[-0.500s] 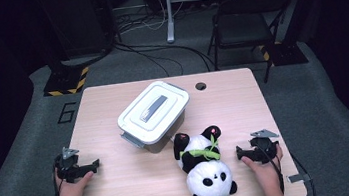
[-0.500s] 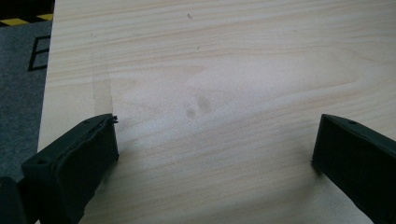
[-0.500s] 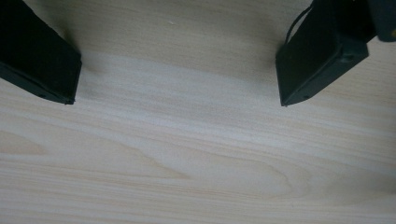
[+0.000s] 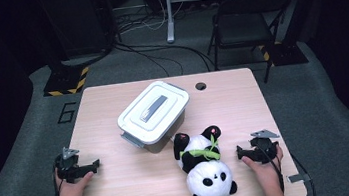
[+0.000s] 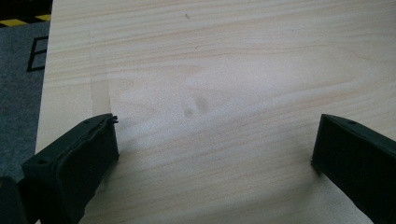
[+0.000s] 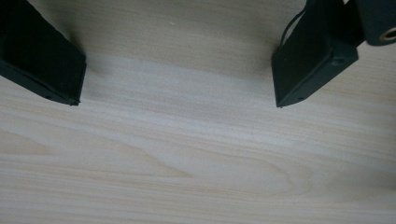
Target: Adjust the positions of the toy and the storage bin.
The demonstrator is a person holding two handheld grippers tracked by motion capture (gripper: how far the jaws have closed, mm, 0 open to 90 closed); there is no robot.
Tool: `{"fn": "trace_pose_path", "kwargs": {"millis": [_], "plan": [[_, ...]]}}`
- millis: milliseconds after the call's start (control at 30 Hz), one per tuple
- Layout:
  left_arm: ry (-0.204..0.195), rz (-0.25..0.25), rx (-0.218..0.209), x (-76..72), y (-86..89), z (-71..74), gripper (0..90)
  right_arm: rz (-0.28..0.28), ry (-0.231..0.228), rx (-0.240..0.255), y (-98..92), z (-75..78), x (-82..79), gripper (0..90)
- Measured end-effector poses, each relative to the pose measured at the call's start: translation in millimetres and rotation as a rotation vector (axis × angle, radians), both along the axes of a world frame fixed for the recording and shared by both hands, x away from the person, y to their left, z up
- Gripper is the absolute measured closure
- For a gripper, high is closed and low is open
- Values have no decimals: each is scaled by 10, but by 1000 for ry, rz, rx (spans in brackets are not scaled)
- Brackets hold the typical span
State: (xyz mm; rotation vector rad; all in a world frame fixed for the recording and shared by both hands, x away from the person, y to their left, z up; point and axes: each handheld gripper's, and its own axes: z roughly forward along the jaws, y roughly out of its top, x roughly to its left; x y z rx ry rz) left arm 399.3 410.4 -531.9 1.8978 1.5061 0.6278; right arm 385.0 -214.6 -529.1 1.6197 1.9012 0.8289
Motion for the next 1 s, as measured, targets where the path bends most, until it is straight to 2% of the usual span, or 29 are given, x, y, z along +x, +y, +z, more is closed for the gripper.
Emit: {"fn": "trace_pose_path", "kwargs": {"millis": [133, 267, 333, 367, 500, 667, 767, 833, 933, 1000], "plan": [[0, 0, 0, 0, 0, 0, 0, -12, -22, 5, 4, 21, -26, 172], [2, 0, -1, -1, -1, 1, 0, -10, -18, 2, 3, 28, -28, 182], [2, 1, -1, -1, -1, 1, 0, -10, -17, 5, 9, 33, -33, 209], [2, 1, 0, -1, -1, 1, 0, -10, -14, 4, 11, 45, -41, 250], [2, 1, 0, 0, -1, 1, 0, -9, -5, -1, 19, 61, -49, 278], [2, 1, -1, -1, -1, 1, 0, 37, -32, -1, 77, 191, -94, 345], [2, 0, 1, 0, 0, 1, 0, 57, -40, -3, 106, 239, -124, 351], [2, 1, -1, -1, -1, 1, 0, 82, -57, 12, 147, 303, -164, 370], [2, 1, 0, -1, -1, 1, 0, 85, -65, 27, 157, 347, -183, 383], [2, 0, 1, 0, 0, 1, 0, 92, -70, 48, 159, 428, -219, 409]]}}
